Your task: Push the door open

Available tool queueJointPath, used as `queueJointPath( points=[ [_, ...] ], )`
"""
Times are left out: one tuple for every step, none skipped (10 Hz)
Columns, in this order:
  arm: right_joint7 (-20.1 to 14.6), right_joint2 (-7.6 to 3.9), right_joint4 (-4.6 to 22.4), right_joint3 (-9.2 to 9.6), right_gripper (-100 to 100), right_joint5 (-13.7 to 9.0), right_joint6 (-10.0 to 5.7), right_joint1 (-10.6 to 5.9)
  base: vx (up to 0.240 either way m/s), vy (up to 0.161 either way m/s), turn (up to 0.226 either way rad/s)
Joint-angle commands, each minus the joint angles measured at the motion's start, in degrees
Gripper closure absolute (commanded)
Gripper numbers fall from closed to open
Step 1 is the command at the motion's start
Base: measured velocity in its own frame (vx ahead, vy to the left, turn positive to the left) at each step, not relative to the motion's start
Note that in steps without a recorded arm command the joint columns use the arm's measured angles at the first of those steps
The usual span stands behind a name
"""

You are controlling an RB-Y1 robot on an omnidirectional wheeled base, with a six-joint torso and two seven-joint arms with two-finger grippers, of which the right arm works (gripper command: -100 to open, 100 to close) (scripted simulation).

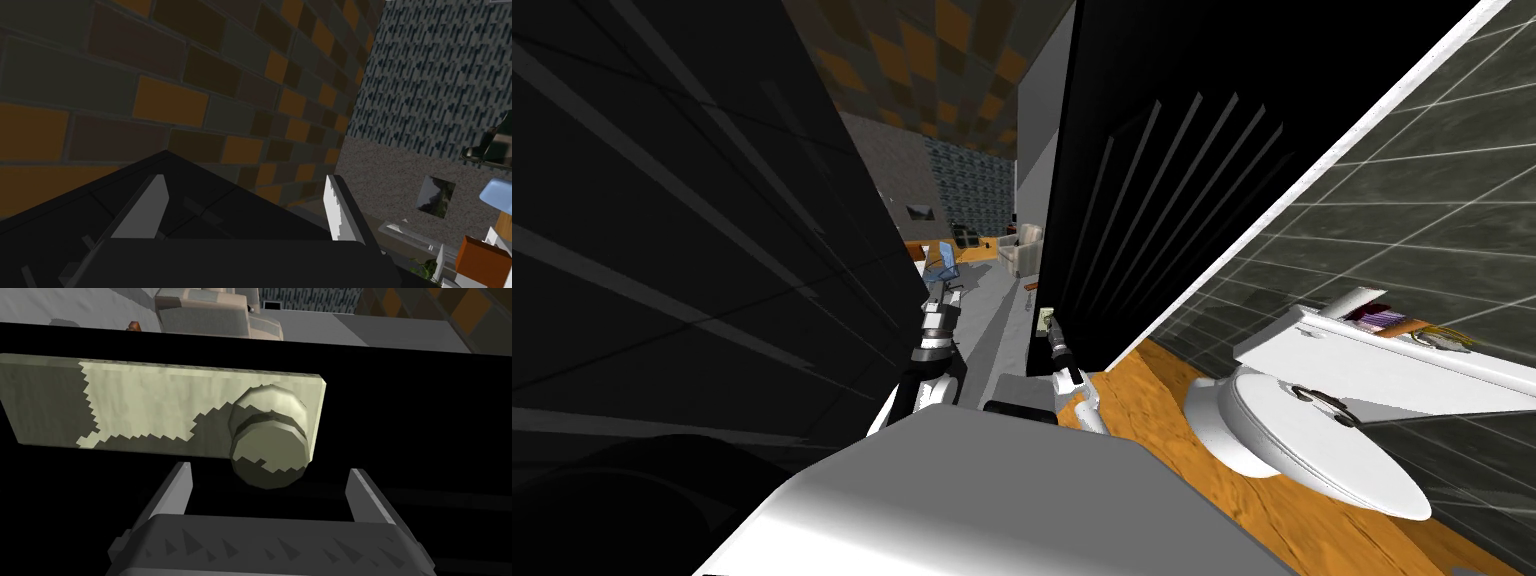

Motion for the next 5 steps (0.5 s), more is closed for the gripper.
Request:
queueJointPath(
  points=[
    [0.1, 0.63, 0.5, -0.31, -100, 0.0, -0.38, -0.28, 0.218, 0.073, 0.024],
    [0.0, 0.38, 0.3, -0.2, -100, 0.0, -0.21, -0.2, 0.099, 0.03, 0.003],
    [0.0, 0.38, 0.3, -0.2, 100, 0.0, -0.21, -0.2, -0.012, -0.003, -0.005],
    [0.0, 0.38, 0.3, -0.2, 100, 0.0, -0.21, -0.2, -0.032, -0.012, 0.007],
    [0.0, 0.38, 0.3, -0.2, 100, 0.0, -0.21, -0.2, -0.032, -0.01, 0.004]
  ],
)
